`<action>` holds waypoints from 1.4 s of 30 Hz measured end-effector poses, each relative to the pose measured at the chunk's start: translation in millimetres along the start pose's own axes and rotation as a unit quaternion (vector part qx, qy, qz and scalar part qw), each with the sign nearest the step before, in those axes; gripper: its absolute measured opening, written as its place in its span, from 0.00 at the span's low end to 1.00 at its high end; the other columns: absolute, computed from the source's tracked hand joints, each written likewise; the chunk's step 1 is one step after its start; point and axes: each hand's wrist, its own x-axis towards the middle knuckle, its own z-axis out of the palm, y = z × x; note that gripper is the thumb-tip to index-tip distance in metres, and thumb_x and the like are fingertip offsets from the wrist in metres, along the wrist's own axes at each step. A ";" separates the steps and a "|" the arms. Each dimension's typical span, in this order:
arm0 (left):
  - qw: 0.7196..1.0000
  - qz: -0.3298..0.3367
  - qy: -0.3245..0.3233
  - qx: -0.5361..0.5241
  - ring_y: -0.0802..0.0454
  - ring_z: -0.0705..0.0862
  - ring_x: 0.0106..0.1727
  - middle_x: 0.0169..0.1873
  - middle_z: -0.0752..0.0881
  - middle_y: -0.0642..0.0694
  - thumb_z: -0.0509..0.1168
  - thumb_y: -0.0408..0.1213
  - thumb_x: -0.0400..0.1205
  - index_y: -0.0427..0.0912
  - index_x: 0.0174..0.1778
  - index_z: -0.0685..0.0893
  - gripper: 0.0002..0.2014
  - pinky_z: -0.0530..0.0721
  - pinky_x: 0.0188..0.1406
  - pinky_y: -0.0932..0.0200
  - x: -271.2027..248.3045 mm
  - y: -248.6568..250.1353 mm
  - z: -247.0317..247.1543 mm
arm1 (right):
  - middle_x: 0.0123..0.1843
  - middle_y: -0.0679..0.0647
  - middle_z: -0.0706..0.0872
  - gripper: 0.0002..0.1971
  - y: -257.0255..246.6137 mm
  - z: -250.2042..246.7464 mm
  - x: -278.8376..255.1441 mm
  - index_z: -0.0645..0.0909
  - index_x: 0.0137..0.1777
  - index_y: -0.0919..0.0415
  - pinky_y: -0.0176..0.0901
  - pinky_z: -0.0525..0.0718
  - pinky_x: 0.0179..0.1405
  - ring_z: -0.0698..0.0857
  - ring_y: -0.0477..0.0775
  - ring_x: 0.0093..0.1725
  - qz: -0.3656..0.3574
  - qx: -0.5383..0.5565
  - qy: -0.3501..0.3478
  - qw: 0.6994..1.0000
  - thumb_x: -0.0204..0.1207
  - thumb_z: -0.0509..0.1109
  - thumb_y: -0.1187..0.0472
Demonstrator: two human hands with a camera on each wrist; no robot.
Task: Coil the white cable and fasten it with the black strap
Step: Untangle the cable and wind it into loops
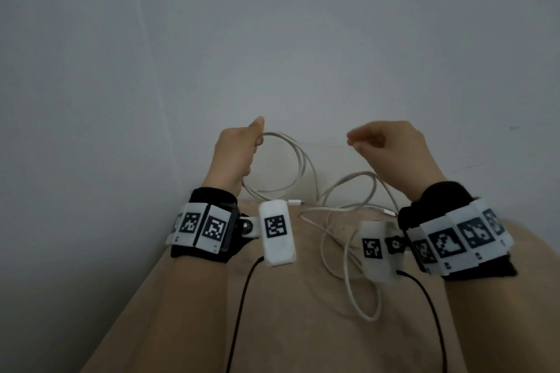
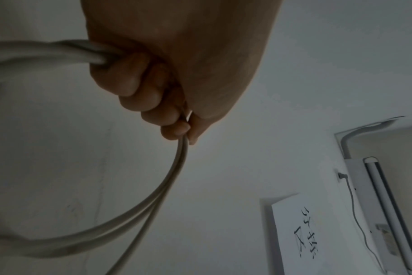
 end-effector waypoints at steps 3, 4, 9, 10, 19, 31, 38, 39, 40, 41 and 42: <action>1.000 0.017 0.002 -0.001 0.59 0.59 0.14 0.12 0.65 0.58 0.62 0.50 0.83 0.45 0.24 0.71 0.22 0.55 0.15 0.67 -1.1 3.2 2.1 | 0.59 0.58 0.86 0.17 -31.9 6.0 -8.2 0.79 0.67 0.64 0.48 0.86 0.59 0.88 0.54 0.55 0.037 0.239 -0.056 0.969 0.79 0.68 0.66; 1.000 0.023 0.006 -0.001 0.59 0.59 0.14 0.14 0.65 0.57 0.62 0.50 0.83 0.45 0.24 0.71 0.22 0.55 0.15 0.67 -1.6 4.3 2.0 | 0.65 0.59 0.81 0.22 -40.2 11.2 -12.5 0.74 0.72 0.63 0.52 0.87 0.57 0.87 0.55 0.56 0.056 0.278 -0.097 0.954 0.78 0.69 0.66; 0.999 0.023 -0.004 -0.032 0.60 0.58 0.14 0.13 0.65 0.59 0.61 0.50 0.84 0.45 0.25 0.71 0.22 0.56 0.13 0.67 -4.0 9.5 -0.8 | 0.63 0.47 0.72 0.44 -41.6 38.6 -26.0 0.51 0.83 0.49 0.53 0.89 0.50 0.83 0.55 0.58 0.077 0.100 -0.273 0.954 0.74 0.75 0.57; 0.999 0.016 -0.008 -0.041 0.60 0.58 0.14 0.13 0.64 0.59 0.61 0.50 0.84 0.45 0.25 0.71 0.22 0.56 0.13 0.67 -4.5 9.6 -2.3 | 0.61 0.48 0.76 0.45 -34.9 43.4 -25.9 0.50 0.83 0.49 0.51 0.90 0.48 0.83 0.55 0.57 0.091 0.090 -0.281 0.951 0.73 0.75 0.57; 0.998 -0.025 -0.023 -0.050 0.61 0.56 0.13 0.13 0.63 0.59 0.60 0.50 0.85 0.46 0.26 0.69 0.21 0.55 0.11 0.68 0.8 0.4 -15.0 | 0.28 0.53 0.83 0.06 2.9 44.9 -6.6 0.87 0.45 0.65 0.50 0.86 0.40 0.82 0.49 0.27 0.096 0.228 -0.062 0.967 0.78 0.71 0.63; 0.967 -0.086 -0.115 -0.210 0.62 0.55 0.14 0.17 0.59 0.56 0.60 0.53 0.84 0.48 0.26 0.66 0.22 0.50 0.12 0.68 3.8 1.1 -7.5 | 0.38 0.54 0.84 0.12 -3.2 56.5 -12.9 0.86 0.45 0.49 0.39 0.75 0.24 0.71 0.46 0.22 0.107 0.295 -0.076 0.946 0.84 0.62 0.61; 0.950 -0.102 -0.105 -0.274 0.61 0.55 0.13 0.15 0.60 0.56 0.59 0.53 0.85 0.48 0.27 0.67 0.22 0.52 0.09 0.68 5.5 -0.9 -1.1 | 0.48 0.54 0.92 0.16 -7.5 54.3 -14.5 0.84 0.59 0.57 0.39 0.70 0.33 0.77 0.48 0.39 0.103 0.349 -0.169 0.916 0.85 0.58 0.51; 0.948 -0.104 -0.107 -0.282 0.61 0.55 0.13 0.15 0.60 0.56 0.58 0.53 0.85 0.48 0.27 0.67 0.22 0.53 0.09 0.68 5.7 -1.1 -0.4 | 0.47 0.53 0.92 0.14 -7.5 55.3 -14.7 0.84 0.57 0.57 0.38 0.71 0.33 0.77 0.49 0.41 0.097 0.357 -0.171 0.913 0.84 0.60 0.51; 0.945 -0.107 -0.109 -0.290 0.61 0.56 0.12 0.15 0.60 0.56 0.58 0.53 0.85 0.48 0.27 0.67 0.22 0.53 0.08 0.68 6.0 -1.2 0.1 | 0.44 0.52 0.92 0.12 -7.4 56.5 -14.8 0.85 0.53 0.57 0.36 0.71 0.32 0.77 0.49 0.42 0.093 0.363 -0.166 0.912 0.83 0.62 0.52; 0.942 -0.110 -0.113 -0.297 0.61 0.56 0.12 0.15 0.60 0.56 0.58 0.53 0.85 0.48 0.27 0.67 0.22 0.53 0.08 0.68 6.1 -1.5 0.8 | 0.41 0.51 0.91 0.10 -7.3 57.3 -14.9 0.85 0.49 0.56 0.34 0.71 0.30 0.78 0.48 0.42 0.089 0.369 -0.159 0.912 0.83 0.63 0.54; 0.939 -0.114 -0.115 -0.304 0.61 0.56 0.12 0.15 0.60 0.56 0.58 0.53 0.85 0.47 0.27 0.67 0.22 0.53 0.08 0.69 6.4 -2.0 1.7 | 0.38 0.50 0.90 0.10 -7.0 57.9 -14.8 0.84 0.45 0.56 0.33 0.71 0.28 0.78 0.46 0.40 0.084 0.376 -0.150 0.911 0.83 0.63 0.56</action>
